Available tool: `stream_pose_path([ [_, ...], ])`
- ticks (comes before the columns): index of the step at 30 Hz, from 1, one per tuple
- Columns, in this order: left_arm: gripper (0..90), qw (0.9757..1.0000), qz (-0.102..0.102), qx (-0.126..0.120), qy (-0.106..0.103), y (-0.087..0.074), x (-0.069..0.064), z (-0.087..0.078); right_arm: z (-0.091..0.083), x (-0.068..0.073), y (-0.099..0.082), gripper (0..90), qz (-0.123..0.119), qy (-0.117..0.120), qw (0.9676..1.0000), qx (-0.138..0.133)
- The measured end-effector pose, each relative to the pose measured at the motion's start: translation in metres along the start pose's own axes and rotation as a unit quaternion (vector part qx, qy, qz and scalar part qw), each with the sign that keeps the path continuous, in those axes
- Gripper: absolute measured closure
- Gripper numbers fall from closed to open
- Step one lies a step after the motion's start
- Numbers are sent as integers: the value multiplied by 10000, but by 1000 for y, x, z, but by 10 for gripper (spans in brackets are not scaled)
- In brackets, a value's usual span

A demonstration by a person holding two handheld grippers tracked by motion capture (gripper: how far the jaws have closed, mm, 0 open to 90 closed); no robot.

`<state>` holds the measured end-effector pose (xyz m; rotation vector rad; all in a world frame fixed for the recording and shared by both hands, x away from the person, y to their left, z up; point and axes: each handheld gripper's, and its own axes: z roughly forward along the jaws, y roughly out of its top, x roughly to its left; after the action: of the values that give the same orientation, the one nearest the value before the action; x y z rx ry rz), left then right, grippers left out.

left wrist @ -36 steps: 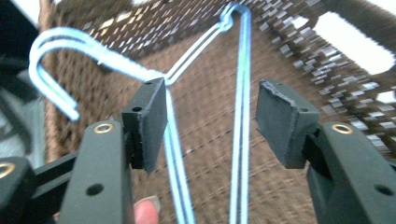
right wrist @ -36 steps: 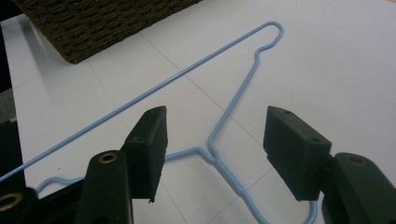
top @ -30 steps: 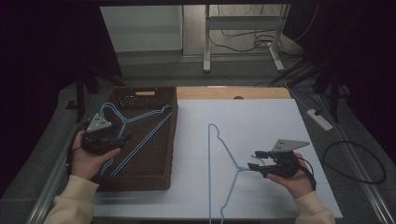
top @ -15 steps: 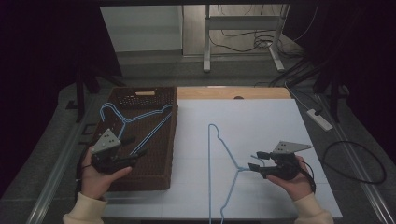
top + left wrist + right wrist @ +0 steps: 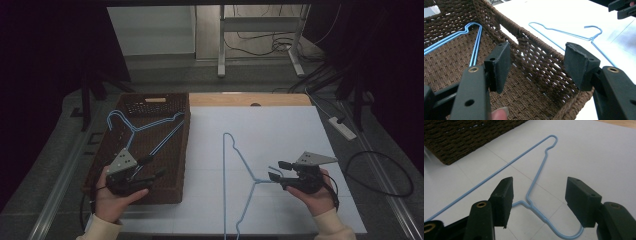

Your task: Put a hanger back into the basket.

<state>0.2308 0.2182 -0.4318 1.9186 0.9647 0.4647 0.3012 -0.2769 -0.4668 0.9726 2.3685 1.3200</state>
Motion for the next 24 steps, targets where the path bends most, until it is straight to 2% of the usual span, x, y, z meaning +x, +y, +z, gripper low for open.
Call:
stream_pose_path([
  [13, 377, 10000, 30, -2, -57, -3, -2, -1, 6, 11, 0, 406, -96, -70, 9998, 137],
  [19, 372, 9999, 100, 31, -75, -2, -8, 1, 8, 18, -3, 407, -114, -111, 9994, 323],
  [21, 369, 9999, 132, 55, -69, -2, -9, 1, 10, 25, -3, 438, -115, -37, 9992, 375],
  [24, 368, 9999, 127, 74, -89, -3, -10, 2, 17, 37, -3, 490, -247, 117, 9979, 580],
])
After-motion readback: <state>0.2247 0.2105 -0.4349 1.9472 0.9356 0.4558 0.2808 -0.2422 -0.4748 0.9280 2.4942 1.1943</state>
